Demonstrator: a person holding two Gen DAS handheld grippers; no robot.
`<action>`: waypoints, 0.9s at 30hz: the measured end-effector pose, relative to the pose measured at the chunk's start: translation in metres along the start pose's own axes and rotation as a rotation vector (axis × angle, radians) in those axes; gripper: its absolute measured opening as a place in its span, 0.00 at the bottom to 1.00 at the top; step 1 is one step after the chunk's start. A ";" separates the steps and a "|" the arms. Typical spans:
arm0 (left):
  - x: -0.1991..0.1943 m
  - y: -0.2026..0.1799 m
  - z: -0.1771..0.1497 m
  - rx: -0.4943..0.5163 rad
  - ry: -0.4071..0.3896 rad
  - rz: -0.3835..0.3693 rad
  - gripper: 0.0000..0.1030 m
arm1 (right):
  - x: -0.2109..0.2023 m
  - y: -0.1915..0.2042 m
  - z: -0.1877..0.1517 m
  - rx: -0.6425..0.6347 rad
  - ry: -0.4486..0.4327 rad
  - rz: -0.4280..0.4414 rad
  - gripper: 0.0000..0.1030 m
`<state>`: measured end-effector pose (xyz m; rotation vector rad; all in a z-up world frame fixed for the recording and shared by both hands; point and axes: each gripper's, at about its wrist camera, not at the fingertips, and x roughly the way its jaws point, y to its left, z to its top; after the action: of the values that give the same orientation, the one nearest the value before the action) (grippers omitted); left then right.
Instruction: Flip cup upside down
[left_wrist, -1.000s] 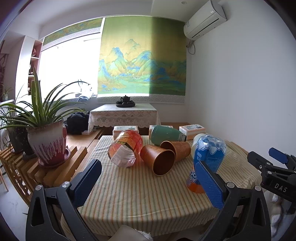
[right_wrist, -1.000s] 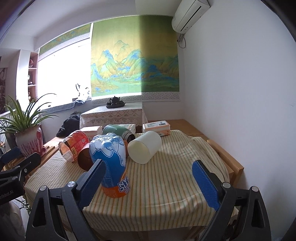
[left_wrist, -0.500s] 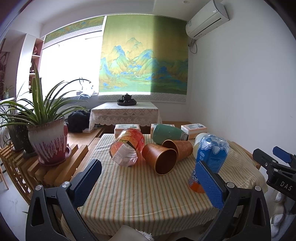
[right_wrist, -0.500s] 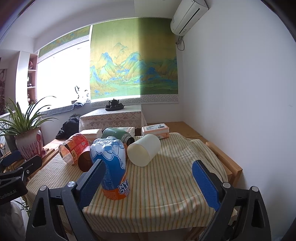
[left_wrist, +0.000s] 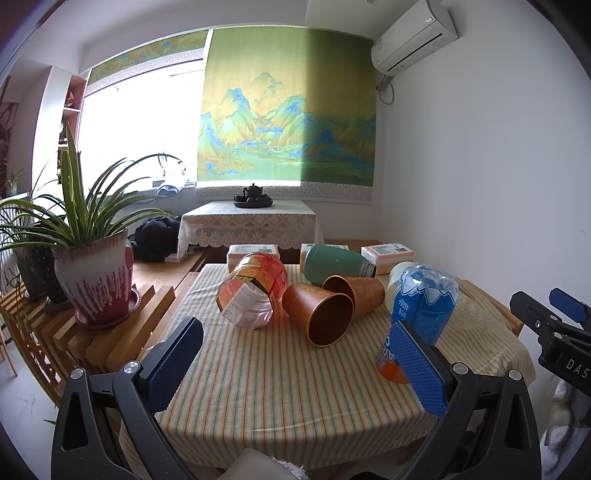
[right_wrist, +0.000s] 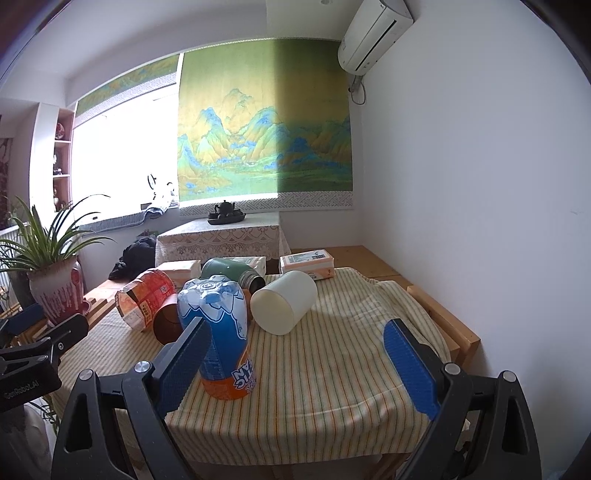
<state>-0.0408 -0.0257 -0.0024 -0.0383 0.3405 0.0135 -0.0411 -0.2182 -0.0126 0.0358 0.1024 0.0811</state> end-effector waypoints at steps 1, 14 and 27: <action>0.001 0.000 0.000 -0.001 0.002 -0.001 0.99 | 0.000 0.000 0.000 0.000 0.000 0.000 0.90; 0.003 0.002 0.000 -0.011 0.006 -0.002 0.99 | 0.001 0.000 0.001 0.005 0.004 0.003 0.90; 0.004 0.004 0.000 -0.011 0.009 -0.007 0.99 | 0.002 0.001 0.001 0.003 0.007 0.005 0.90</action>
<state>-0.0368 -0.0221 -0.0035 -0.0504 0.3492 0.0080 -0.0386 -0.2175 -0.0116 0.0392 0.1098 0.0861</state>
